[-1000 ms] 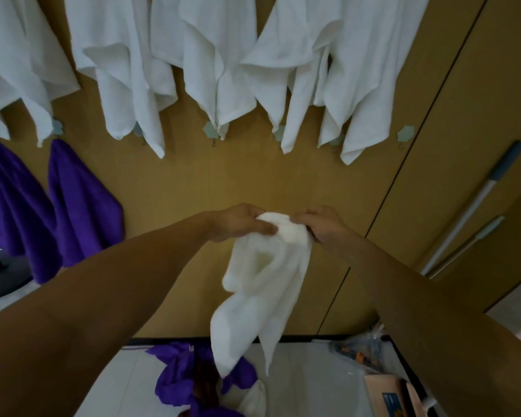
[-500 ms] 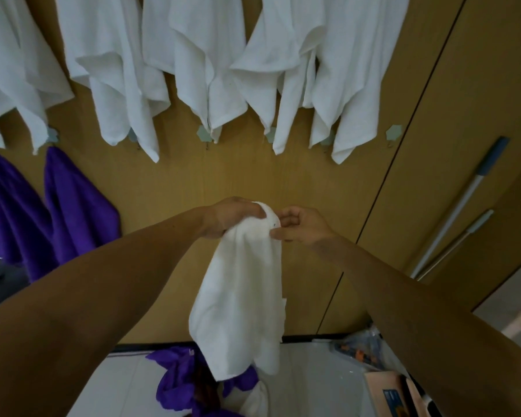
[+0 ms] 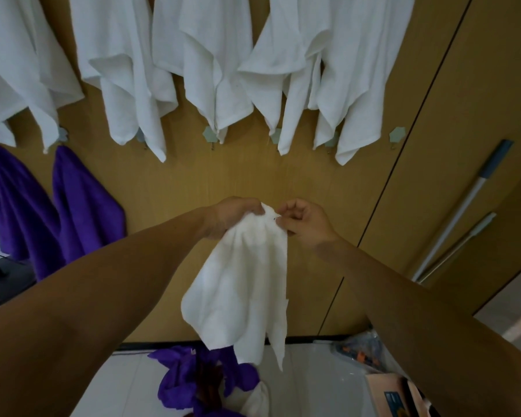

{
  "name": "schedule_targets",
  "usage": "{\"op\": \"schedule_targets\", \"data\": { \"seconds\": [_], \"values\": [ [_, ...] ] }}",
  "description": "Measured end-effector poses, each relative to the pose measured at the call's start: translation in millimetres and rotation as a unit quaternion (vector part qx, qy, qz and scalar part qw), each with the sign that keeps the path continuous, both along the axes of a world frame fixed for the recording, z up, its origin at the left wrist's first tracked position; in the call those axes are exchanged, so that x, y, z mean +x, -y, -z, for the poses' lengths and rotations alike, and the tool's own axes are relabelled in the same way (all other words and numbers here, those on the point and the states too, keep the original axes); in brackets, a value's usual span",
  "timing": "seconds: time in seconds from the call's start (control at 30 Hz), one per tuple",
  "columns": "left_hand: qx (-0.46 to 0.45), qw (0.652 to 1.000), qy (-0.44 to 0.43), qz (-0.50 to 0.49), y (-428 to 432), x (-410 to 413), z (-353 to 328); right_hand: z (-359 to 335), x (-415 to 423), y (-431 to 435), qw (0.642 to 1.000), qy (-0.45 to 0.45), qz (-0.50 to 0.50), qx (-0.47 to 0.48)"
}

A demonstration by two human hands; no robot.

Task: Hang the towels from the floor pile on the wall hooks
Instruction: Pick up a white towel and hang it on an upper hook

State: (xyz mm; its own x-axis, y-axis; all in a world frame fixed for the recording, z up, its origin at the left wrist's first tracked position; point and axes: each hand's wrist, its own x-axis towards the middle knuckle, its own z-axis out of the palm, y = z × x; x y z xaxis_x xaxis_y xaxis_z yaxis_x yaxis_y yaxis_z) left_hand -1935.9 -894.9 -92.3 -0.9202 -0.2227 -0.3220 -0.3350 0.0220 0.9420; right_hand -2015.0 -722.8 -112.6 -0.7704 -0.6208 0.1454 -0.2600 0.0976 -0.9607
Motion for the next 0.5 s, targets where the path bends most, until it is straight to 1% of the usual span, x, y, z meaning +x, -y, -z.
{"op": "schedule_targets", "data": {
  "seconds": [0.17, 0.3, 0.43, 0.5],
  "values": [
    [0.062, 0.998, -0.001, -0.016, 0.9, 1.8, -0.8, -1.2, 3.2, 2.1, 1.0, -0.012, 0.007, -0.013],
    [0.088, 0.996, -0.011, -0.025, 1.0, 4.6, -1.7, -0.9, 6.9, 3.4, 1.0, -0.015, 0.015, -0.016],
    [0.107, 0.994, -0.018, -0.019, -1.5, 7.7, -4.9, -1.2, 6.2, 5.5, 0.996, -0.079, 0.029, 0.031],
    [0.095, 0.995, -0.016, -0.025, -1.3, 8.1, -5.7, -1.4, 6.4, 5.1, 0.993, -0.103, 0.034, 0.05]
  ]
}}
